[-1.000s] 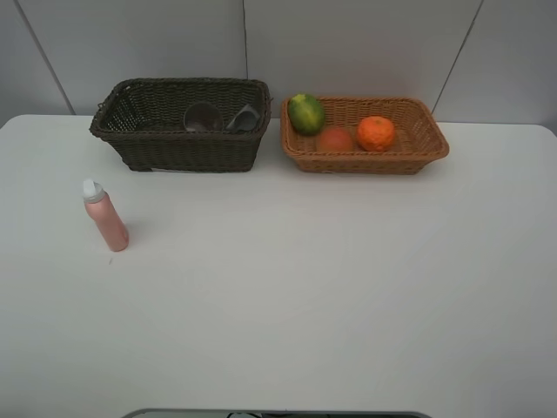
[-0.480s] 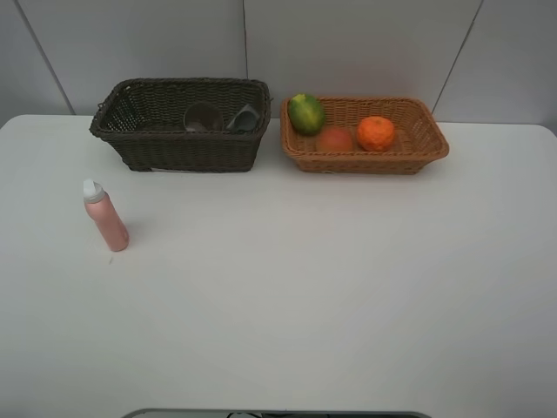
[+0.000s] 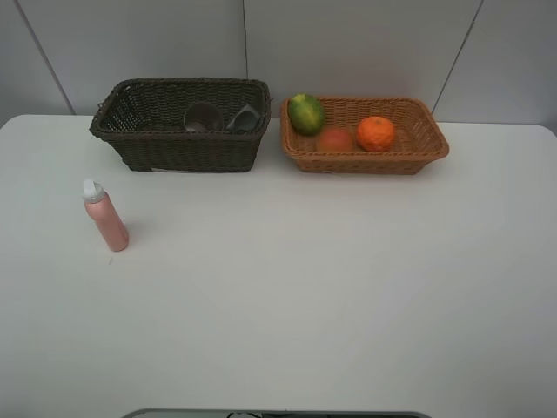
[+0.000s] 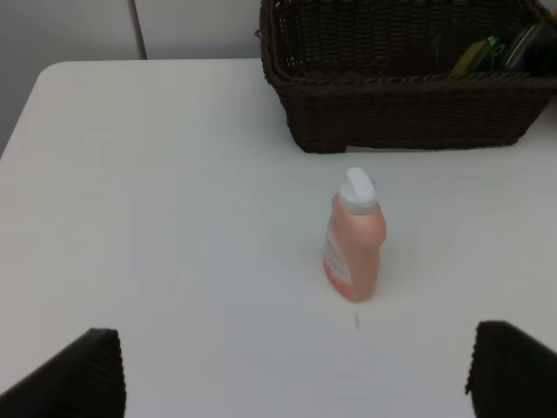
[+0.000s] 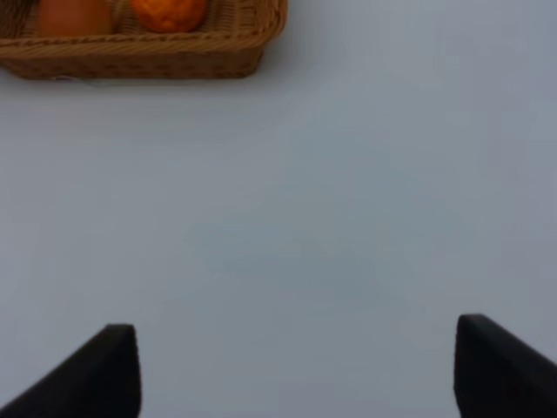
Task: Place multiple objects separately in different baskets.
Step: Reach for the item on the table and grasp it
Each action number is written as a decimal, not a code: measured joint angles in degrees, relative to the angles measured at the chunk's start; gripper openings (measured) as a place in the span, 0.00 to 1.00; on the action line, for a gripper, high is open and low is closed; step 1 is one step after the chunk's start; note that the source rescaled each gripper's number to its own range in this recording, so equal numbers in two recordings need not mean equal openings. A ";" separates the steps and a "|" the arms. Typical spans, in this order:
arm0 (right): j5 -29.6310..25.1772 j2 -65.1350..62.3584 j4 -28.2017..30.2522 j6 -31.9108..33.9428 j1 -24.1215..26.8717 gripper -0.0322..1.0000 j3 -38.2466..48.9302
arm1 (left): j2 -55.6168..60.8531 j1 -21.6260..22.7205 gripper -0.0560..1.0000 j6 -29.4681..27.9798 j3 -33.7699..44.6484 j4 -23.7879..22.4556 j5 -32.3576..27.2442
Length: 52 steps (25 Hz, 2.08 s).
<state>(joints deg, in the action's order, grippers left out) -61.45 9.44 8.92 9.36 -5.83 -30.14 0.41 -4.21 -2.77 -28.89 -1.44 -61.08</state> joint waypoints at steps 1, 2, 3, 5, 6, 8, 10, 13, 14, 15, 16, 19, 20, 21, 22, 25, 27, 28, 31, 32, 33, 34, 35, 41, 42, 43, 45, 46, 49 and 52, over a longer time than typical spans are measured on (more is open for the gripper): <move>0.13 -0.30 -0.24 -0.67 0.64 0.91 0.00 | 0.00 0.00 1.00 0.00 0.00 0.00 0.00; 0.21 -0.90 -0.32 -1.19 1.17 0.91 0.00 | 0.00 0.00 1.00 0.00 0.00 0.00 0.00; 0.21 -1.63 -0.36 -1.49 1.58 0.91 0.02 | 0.00 0.00 1.00 0.00 0.00 0.00 0.00; 0.21 -4.20 -0.38 -1.84 2.36 0.91 0.07 | 0.00 0.00 1.00 0.00 0.00 0.00 0.00; 0.21 -5.34 -0.38 -1.89 2.68 0.91 0.13 | 0.00 0.00 1.00 0.00 0.00 0.00 0.00; 0.21 -7.52 -0.38 -1.89 2.99 0.91 0.13 | 0.00 0.00 1.00 0.00 0.00 0.00 0.00; 0.21 -8.91 -0.38 -1.89 2.99 0.91 0.13 | 0.00 0.00 1.00 0.00 0.00 0.00 0.00; 0.13 -9.60 -0.32 -1.89 3.05 0.91 0.32 | 0.00 0.00 1.00 0.00 0.00 0.00 0.00; 0.18 -9.60 -0.32 -1.91 3.05 0.91 0.32 | 0.00 0.00 1.00 0.00 0.00 0.00 0.00; 0.18 -9.60 -0.32 -1.91 3.05 0.91 0.32 | 0.00 0.00 1.00 0.00 0.00 0.00 0.00; 0.18 -9.60 -0.32 -1.91 3.05 0.91 0.32 | 0.00 0.00 1.00 0.00 0.00 0.00 0.00; 0.18 -9.60 -0.32 -1.91 3.05 0.91 0.32 | 0.00 0.00 1.00 0.00 0.00 0.00 0.00; 0.18 -9.60 -0.27 -1.91 3.05 0.91 0.32 | 0.00 0.00 1.00 0.00 0.00 0.00 0.00; 0.18 -9.60 -0.27 -1.91 3.05 0.91 0.32 | 0.00 0.00 1.00 0.00 0.00 0.00 0.00; 0.18 -9.60 -0.27 -1.91 3.05 0.91 0.32 | 0.00 0.00 1.00 0.00 0.00 0.00 0.00; 0.18 -9.60 -0.27 -1.91 3.05 0.91 0.32 | 0.00 0.00 1.00 0.00 0.00 0.00 0.00; 0.18 -9.60 -0.27 -1.91 3.05 0.91 0.32 | 0.00 0.00 1.00 0.00 0.00 0.00 0.00; 0.18 -9.60 -0.27 -1.91 3.05 0.91 0.32 | 0.00 0.00 1.00 0.00 0.00 0.00 0.00; 0.18 -9.60 -0.27 -1.91 3.05 0.91 0.32 | 0.00 0.00 1.00 0.00 0.00 0.00 0.00; 0.18 -9.60 -0.27 -1.91 3.05 0.91 0.32 | 0.00 0.00 1.00 0.00 0.00 0.00 0.00; 0.18 -9.60 -0.27 -1.91 3.05 0.91 0.32 | 0.00 0.00 1.00 0.00 0.00 0.00 0.00; 0.18 -9.60 -0.27 -1.91 3.05 0.91 0.32 | 0.00 0.00 1.00 0.00 0.00 0.00 0.00; 0.18 -9.60 -0.27 -1.91 3.05 0.91 0.32 | 0.00 0.00 1.00 0.00 0.00 0.00 0.00; 0.18 -9.60 -0.27 -1.91 3.05 0.91 0.32 | 0.00 0.00 1.00 0.00 0.00 0.00 0.00; 0.18 -9.60 -0.27 -1.96 3.05 0.91 0.32 | 0.00 0.00 1.00 0.00 0.00 0.00 0.00; 0.18 -9.60 -0.27 -1.95 3.05 0.91 0.32 | 0.00 0.00 1.00 0.00 0.00 0.00 0.00; 0.18 -9.60 -0.27 -1.95 3.05 0.91 0.32 | 0.00 0.00 1.00 0.00 0.00 0.00 0.00; 0.18 -9.60 -0.27 -1.95 3.05 0.91 0.32 | 0.00 0.00 1.00 0.00 0.00 0.00 0.00; 0.18 -9.60 -0.27 -1.95 3.05 0.91 0.32 | 0.00 0.00 1.00 0.00 0.00 0.00 0.00; 0.18 -9.60 -0.27 -1.95 3.05 0.91 0.32 | 0.00 0.00 1.00 0.00 0.00 0.00 0.00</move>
<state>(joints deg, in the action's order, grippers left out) -61.27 -0.16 8.64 7.41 -2.78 -29.82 0.41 -4.21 -2.77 -28.89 -1.44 -61.08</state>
